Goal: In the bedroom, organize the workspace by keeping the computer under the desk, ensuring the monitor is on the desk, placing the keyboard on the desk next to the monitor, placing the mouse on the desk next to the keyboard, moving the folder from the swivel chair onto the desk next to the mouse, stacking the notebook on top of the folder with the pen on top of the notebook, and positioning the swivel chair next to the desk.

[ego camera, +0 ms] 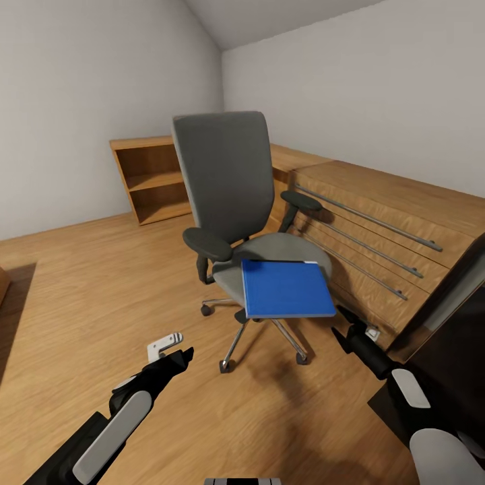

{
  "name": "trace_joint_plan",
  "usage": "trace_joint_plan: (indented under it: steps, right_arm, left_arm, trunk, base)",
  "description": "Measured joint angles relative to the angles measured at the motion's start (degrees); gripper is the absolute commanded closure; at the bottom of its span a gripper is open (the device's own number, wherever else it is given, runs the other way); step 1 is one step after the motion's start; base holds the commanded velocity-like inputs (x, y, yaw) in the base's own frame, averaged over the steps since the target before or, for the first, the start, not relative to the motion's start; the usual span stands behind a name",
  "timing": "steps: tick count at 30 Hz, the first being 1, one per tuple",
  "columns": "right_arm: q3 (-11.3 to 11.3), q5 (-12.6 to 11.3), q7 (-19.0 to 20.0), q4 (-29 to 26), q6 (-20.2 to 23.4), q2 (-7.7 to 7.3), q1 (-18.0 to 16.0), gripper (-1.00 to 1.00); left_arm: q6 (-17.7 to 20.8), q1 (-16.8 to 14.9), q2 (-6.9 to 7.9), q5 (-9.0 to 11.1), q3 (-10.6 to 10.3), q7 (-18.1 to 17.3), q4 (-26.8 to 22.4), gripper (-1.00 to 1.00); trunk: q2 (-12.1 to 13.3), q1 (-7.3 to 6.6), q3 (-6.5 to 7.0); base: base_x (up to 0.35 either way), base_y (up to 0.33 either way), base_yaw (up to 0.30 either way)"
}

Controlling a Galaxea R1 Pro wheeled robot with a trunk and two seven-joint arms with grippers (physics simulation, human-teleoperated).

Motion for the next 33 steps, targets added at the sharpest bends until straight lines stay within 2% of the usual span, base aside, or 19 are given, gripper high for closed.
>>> trace_joint_plan:
  steps: [18, 24, 31, 33]
  right_arm:
    - [0.2, 0.0, 0.0, -0.2, 0.1, 0.02, 0.0, -1.00]
    - [0.2, 0.0, 0.1, -0.2, 0.2, 0.00, 0.0, -1.00]
    - [0.2, 0.0, 0.1, -0.2, 0.2, 0.00, 0.0, -1.00]
    - [0.2, 0.0, 0.1, -0.3, 0.2, -0.01, 0.0, -1.00]
  left_arm:
    - [0.0, 0.0, -0.05, -0.1, -0.1, -0.1, 0.0, -1.00]
    - [0.0, 0.0, -0.08, -0.1, -0.1, -0.1, 0.0, -1.00]
    - [0.0, 0.0, -0.09, -0.1, -0.1, 0.0, 0.0, -1.00]
    - [0.0, 0.0, -0.10, -0.1, -0.1, 0.0, 0.0, -1.00]
  trunk:
    - [0.0, 0.00, 0.00]
    - [0.1, -0.16, 1.32]
    - [0.1, -0.15, 1.33]
    - [0.1, -0.21, 1.77]
  base:
    - [0.000, 0.000, 0.000]
    - [0.000, 0.000, 0.000]
    - [0.000, 0.000, 0.000]
    - [0.000, 0.000, 0.000]
